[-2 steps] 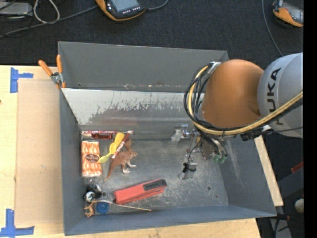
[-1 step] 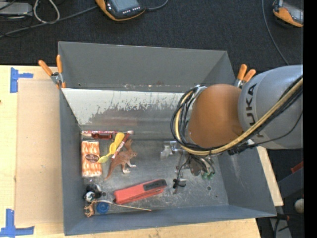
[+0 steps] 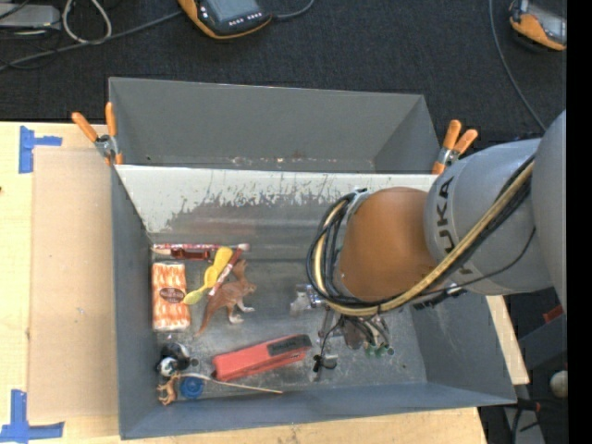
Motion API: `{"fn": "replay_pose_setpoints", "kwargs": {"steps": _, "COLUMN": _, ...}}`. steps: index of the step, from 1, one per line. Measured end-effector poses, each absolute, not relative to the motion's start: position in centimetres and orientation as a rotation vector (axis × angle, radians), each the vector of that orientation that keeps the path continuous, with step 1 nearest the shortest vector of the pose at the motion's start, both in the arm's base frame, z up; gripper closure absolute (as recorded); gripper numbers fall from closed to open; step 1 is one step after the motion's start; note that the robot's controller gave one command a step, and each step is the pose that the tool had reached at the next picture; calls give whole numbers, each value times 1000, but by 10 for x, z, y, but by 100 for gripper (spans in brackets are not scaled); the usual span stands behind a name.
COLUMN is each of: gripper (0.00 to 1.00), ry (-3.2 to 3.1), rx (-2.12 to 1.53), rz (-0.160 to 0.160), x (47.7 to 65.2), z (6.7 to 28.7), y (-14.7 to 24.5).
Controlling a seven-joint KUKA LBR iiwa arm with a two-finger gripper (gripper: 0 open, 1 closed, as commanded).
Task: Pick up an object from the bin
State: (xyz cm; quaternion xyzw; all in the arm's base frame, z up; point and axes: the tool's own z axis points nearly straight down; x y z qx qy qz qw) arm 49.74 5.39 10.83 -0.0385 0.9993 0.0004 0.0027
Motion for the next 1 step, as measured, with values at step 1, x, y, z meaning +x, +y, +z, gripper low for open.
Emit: {"fn": "replay_pose_setpoints", "kwargs": {"steps": 1, "gripper": 0, "ry": 3137, "rx": -92, "rz": 2, "x": 528, "z": 71, "y": 64}}
